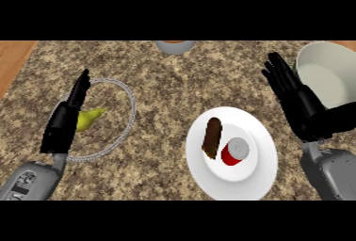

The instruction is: Pick the can from the plate and place it in the bowl

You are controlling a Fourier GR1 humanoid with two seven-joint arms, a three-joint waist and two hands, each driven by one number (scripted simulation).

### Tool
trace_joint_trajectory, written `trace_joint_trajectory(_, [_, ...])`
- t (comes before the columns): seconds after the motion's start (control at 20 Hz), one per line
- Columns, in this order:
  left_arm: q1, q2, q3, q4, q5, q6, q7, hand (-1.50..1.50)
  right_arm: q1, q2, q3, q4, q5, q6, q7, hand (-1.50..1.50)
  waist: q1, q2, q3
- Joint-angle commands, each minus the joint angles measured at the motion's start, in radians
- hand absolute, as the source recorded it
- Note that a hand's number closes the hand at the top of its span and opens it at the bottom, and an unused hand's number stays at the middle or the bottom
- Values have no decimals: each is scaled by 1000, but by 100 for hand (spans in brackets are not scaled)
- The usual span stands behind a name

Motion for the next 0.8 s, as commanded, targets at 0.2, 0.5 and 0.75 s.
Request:
trace_joint_trajectory(0.2, [79, -119, -13, -8, 159, -64, 38, 0, 125, -55, -26, -29, 347, -417, 137, 150, -93, -11, -40])
trace_joint_trajectory(0.5, [122, -173, -8, -33, 258, -100, 63, 0, 310, -34, -70, 19, 575, -740, 206, -150, -133, -15, -41])
trace_joint_trajectory(0.75, [109, -191, -43, -50, 278, -140, 84, 0, 386, 31, 146, -30, 852, -789, 332, -150, -64, -2, -40])
